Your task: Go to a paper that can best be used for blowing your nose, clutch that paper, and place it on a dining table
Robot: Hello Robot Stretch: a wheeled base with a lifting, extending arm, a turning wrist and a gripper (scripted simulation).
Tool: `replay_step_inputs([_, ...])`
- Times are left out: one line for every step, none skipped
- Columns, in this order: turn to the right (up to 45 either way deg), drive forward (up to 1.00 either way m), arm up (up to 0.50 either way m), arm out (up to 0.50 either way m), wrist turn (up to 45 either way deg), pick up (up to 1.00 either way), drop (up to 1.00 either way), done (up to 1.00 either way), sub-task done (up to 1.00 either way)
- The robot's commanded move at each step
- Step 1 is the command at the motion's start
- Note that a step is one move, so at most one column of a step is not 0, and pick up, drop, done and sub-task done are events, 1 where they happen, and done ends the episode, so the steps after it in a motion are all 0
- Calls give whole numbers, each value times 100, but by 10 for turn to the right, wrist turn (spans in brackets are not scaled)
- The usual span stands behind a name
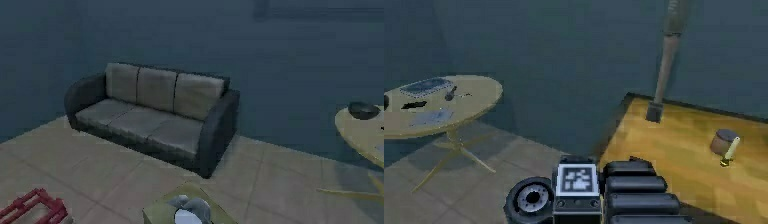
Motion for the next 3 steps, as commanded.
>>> replay_step_inputs([450, 0, 0, 0, 0, 0, 0, 0, 0])
replay_step_inputs([30, 0, 0, 0, 0, 0, 0, 0, 0])
replay_step_inputs([0, 40, 0, 0, 0, 0, 0, 0, 0])
